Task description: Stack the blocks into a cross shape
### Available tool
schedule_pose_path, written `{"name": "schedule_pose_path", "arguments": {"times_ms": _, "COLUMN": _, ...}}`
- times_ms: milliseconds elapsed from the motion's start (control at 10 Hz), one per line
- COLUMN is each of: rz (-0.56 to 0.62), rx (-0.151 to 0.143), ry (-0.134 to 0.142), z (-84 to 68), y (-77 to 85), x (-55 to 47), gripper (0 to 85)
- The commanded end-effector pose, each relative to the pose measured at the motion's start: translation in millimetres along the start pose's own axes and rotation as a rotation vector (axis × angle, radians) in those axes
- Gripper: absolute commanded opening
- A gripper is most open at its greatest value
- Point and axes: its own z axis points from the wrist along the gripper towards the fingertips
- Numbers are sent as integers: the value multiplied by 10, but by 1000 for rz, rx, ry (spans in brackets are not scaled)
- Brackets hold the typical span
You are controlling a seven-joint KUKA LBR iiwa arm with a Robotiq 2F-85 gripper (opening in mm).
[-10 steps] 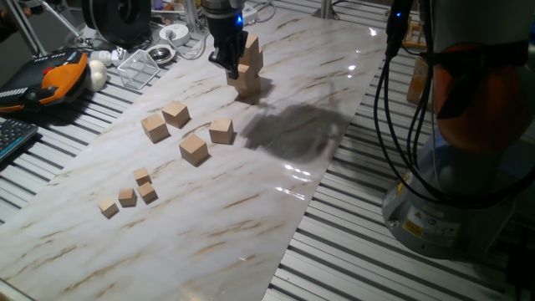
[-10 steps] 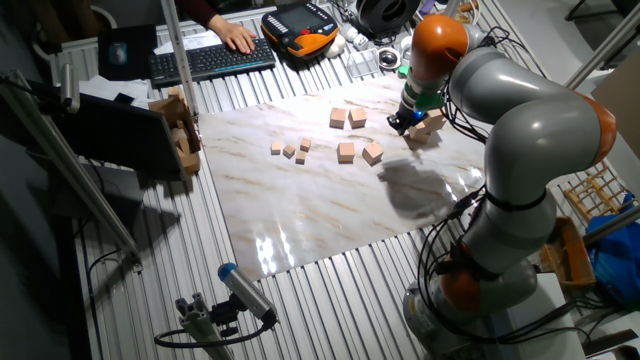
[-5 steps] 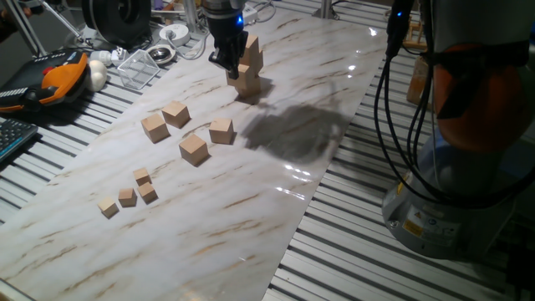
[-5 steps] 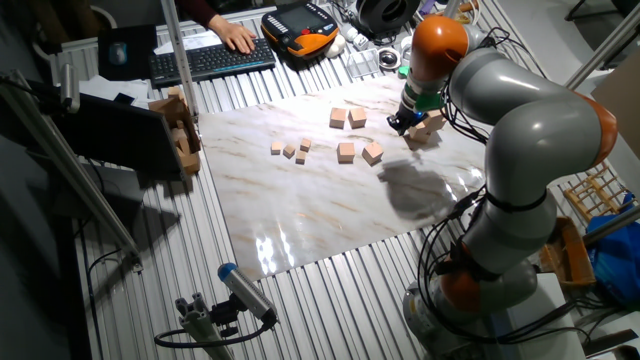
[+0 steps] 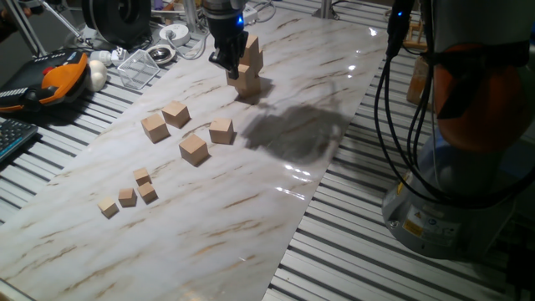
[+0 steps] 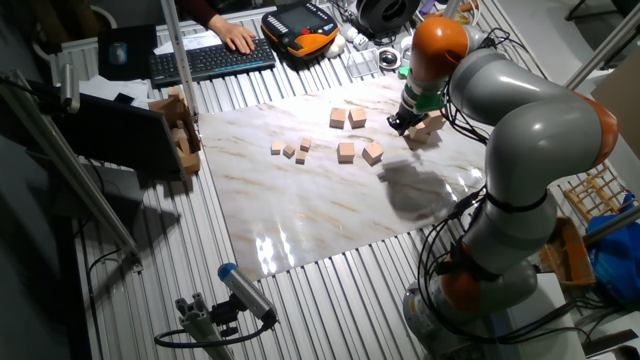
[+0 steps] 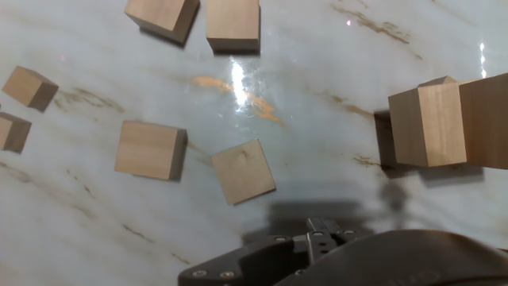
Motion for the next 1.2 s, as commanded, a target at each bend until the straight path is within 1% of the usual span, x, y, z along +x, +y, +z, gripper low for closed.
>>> {"name": "schedule_pose_path", "arguments": {"times_ms": 0, "rz": 0, "rx": 0, "ry": 0, "z": 1, "y": -2, "x": -2, "gripper": 0}}
{"name": "schedule_pose_path", "arguments": {"times_ms": 600, "rz": 1, "rx": 6, "ry": -11, "z": 5, "y": -7, "x": -6, "gripper": 0}}
{"name": "schedule_pose_path", "arguments": {"times_ms": 1100, "rz": 1, "rx": 3, "ry": -11, "z": 16, "y": 2, "x": -3, "gripper": 0}}
